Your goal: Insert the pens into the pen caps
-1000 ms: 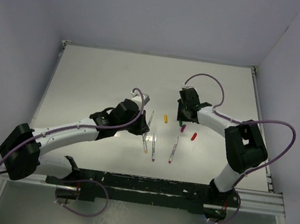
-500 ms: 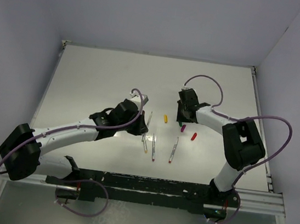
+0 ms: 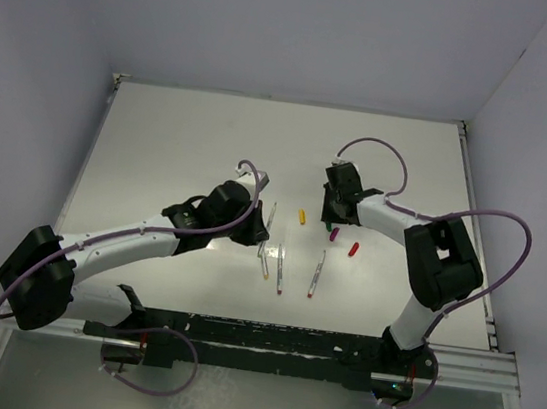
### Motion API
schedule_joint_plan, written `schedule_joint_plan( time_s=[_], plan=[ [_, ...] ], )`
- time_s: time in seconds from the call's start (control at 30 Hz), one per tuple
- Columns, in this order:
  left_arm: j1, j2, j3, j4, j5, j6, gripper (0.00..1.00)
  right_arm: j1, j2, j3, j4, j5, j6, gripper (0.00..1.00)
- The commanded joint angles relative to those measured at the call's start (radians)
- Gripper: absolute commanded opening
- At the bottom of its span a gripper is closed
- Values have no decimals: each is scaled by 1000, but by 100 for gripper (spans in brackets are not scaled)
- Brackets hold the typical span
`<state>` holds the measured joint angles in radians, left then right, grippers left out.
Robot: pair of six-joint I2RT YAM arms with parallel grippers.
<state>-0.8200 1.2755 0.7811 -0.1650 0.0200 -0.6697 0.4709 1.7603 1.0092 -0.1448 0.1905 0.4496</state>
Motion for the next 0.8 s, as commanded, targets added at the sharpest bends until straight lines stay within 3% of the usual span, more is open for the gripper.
schedule_joint_plan(
  time_s=[0.0, 0.4, 0.77],
  plan=[
    [10, -26, -5, 38, 12, 1, 0, -1, 10, -37, -47, -17, 32, 27],
    [21, -31, -4, 35, 21, 9, 0, -2, 2, -42, -194, 74, 93, 30],
    [30, -38, -9, 32, 26, 16, 0, -2, 1, -38, -210, 99, 82, 29]
  ],
)
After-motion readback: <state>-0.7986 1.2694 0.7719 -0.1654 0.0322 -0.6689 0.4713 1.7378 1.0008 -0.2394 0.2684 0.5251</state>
